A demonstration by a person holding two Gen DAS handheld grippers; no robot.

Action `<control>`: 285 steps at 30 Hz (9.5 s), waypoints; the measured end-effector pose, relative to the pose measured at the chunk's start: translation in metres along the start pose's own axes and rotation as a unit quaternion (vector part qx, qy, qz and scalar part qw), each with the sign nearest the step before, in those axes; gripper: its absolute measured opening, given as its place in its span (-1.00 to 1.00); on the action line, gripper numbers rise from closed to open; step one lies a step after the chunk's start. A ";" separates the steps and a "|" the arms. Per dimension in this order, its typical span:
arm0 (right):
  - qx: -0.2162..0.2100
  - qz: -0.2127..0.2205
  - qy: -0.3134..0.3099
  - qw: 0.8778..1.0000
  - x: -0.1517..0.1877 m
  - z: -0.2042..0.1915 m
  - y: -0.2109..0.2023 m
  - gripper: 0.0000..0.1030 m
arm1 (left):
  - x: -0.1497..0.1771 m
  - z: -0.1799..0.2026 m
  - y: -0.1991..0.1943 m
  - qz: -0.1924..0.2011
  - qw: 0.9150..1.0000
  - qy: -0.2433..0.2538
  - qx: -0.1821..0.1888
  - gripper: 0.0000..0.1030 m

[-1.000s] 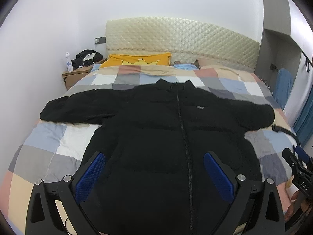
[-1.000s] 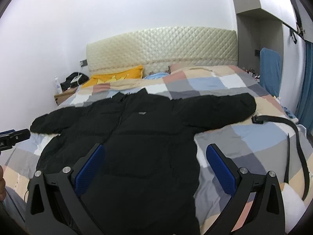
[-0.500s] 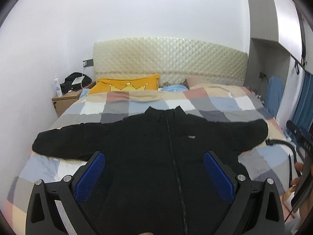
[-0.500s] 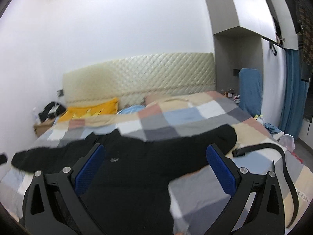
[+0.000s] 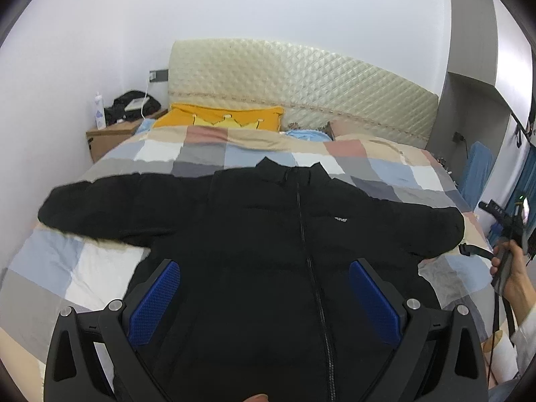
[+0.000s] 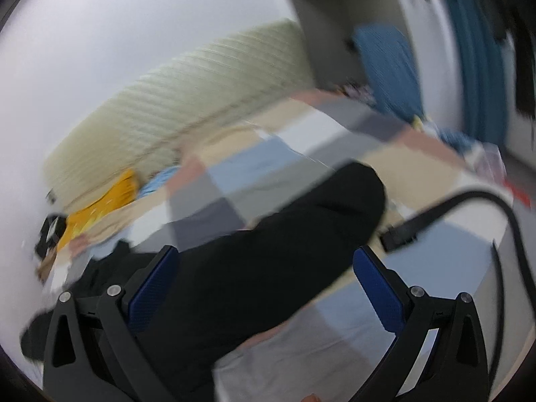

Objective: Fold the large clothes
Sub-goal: 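Grasp the black jacket sleeve cuff with the right gripper, then lift the sleeve and fold it across the jacket body with the right gripper, then release the sleeve and withdraw the right gripper from the jacket, then grasp the other black sleeve cuff with the left gripper, then lift the sleeve and fold it over the jacket body with the left gripper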

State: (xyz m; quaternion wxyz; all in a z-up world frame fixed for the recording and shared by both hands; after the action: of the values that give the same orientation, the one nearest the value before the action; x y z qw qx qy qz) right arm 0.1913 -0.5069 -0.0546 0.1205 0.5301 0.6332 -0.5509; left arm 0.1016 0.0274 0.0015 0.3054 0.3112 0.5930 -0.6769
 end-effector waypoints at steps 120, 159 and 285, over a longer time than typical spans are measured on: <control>-0.268 -0.125 -0.318 0.901 0.232 -0.310 -0.072 0.75 | 0.018 -0.099 0.008 0.032 0.995 -0.072 -0.069 0.97; -0.190 0.026 -0.242 0.951 0.195 -0.135 -0.216 0.99 | 0.060 0.010 -0.034 0.052 0.998 0.008 0.016 0.97; -0.123 -0.045 -0.269 0.954 0.234 -0.177 -0.166 1.00 | -0.208 -0.425 0.020 0.049 0.948 -0.283 -0.140 -0.82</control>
State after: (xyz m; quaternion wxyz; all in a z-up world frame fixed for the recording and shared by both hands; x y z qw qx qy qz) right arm 0.0383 -0.2068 -0.0685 0.3260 0.3148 0.6634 -0.5954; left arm 0.2714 0.4564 0.1079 0.5339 0.0898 0.5554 -0.6312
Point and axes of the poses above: each gripper's, at about its wrist camera, not at the fingertips, and y roughly the way its jaws point, z to its right, x to its underside, the point moved 1 cm from there along y, roughly the way its jaws point, and after that the axes turned 2 degrees about y, right-handed, at the moved point
